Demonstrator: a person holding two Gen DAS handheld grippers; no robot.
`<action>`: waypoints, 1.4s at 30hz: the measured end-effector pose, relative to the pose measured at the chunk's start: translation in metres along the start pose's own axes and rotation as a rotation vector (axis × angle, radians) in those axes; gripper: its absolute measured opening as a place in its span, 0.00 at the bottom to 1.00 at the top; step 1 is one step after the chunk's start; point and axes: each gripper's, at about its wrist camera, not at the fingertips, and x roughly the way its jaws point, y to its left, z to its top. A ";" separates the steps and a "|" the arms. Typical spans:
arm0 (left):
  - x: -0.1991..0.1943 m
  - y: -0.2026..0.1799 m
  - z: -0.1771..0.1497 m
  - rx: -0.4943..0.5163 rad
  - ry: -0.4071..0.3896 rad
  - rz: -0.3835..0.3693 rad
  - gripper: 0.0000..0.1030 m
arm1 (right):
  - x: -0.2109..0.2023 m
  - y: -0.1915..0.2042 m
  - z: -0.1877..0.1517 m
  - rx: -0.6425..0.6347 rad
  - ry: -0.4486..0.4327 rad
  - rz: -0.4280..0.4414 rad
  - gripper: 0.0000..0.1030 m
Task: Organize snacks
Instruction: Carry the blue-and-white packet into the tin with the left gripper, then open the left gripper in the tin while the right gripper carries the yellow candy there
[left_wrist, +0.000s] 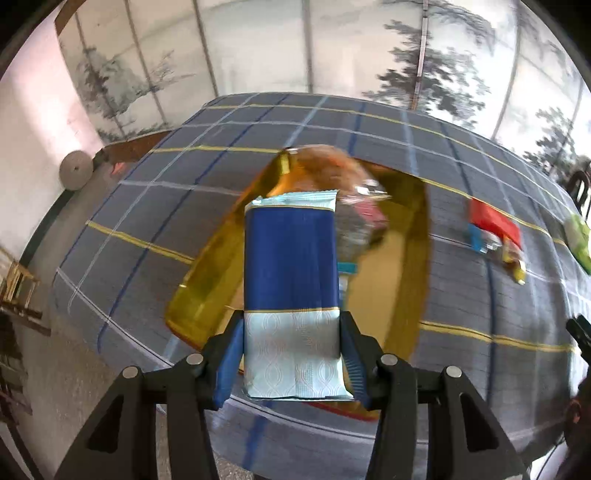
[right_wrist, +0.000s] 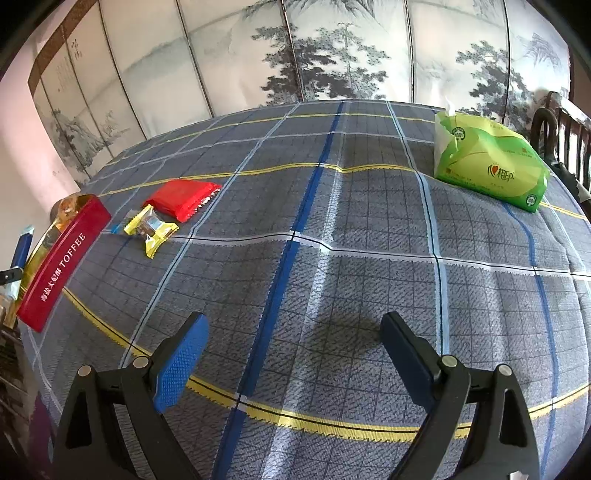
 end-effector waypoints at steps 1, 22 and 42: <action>0.004 0.006 0.002 -0.006 0.004 0.004 0.49 | 0.000 0.000 0.000 0.001 0.000 -0.002 0.90; 0.024 0.015 0.020 0.025 -0.043 0.009 0.49 | 0.000 0.015 0.001 0.002 -0.007 0.045 0.91; -0.027 0.000 0.004 0.021 -0.073 -0.078 0.50 | 0.070 0.143 0.076 -0.474 0.144 0.237 0.52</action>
